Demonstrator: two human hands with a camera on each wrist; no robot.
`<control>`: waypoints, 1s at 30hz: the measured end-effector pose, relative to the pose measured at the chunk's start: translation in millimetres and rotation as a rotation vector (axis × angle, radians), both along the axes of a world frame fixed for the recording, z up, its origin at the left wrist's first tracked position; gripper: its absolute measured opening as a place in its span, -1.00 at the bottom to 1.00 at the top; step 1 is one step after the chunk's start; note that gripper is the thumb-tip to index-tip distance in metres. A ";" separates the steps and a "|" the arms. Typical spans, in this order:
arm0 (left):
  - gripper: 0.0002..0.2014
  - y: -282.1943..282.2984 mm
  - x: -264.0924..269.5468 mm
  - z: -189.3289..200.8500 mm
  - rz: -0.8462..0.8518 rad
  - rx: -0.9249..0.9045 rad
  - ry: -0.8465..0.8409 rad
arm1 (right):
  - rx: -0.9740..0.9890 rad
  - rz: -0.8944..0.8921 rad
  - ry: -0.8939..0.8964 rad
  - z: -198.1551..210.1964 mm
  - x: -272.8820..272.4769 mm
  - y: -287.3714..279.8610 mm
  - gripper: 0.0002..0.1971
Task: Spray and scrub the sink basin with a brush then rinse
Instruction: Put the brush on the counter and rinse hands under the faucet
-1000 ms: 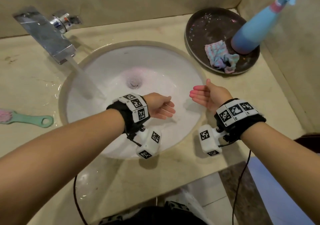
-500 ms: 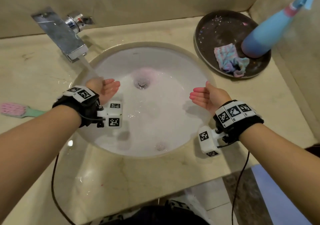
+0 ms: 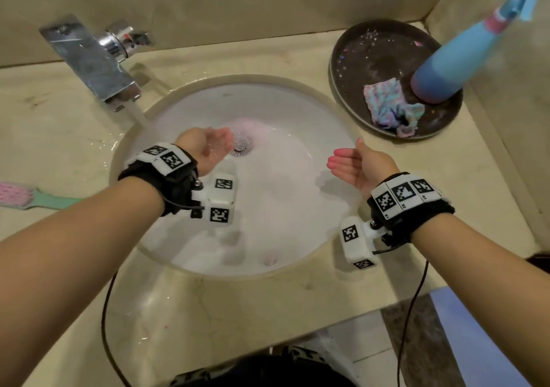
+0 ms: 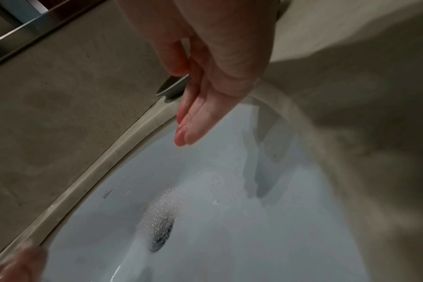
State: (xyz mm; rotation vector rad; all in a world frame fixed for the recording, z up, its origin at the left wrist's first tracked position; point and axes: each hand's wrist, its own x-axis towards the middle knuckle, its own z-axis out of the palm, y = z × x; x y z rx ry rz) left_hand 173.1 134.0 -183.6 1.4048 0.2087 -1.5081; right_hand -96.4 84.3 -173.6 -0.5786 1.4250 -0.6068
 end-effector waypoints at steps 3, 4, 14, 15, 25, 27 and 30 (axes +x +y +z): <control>-0.60 -14.5 -45.9 3.2 -0.254 -0.027 0.062 | -0.018 -0.003 0.026 3.0 -8.5 -0.5 -0.49; -0.61 -18.8 -59.7 3.7 -0.353 -0.037 0.054 | -0.027 -0.005 0.037 4.1 -11.7 -0.3 -0.49; -0.64 -25.0 -83.3 -8.9 -0.557 -0.003 -0.096 | -0.019 -0.028 0.047 9.4 -31.5 -3.3 -0.48; -0.62 -23.0 -76.4 -10.2 -0.524 0.007 -0.102 | -0.016 -0.025 0.046 9.0 -31.4 -2.8 -0.48; -0.50 13.4 8.6 -16.3 -0.089 0.062 -0.136 | -0.011 -0.004 0.011 8.0 -9.6 -2.1 -0.48; -0.53 21.5 24.5 -15.4 0.001 0.061 -0.128 | -0.014 0.011 0.007 7.9 -2.6 -1.9 -0.48; -0.70 28.5 47.0 -14.1 0.132 -0.014 -0.027 | -0.013 0.035 -0.006 9.3 7.4 -1.3 -0.48</control>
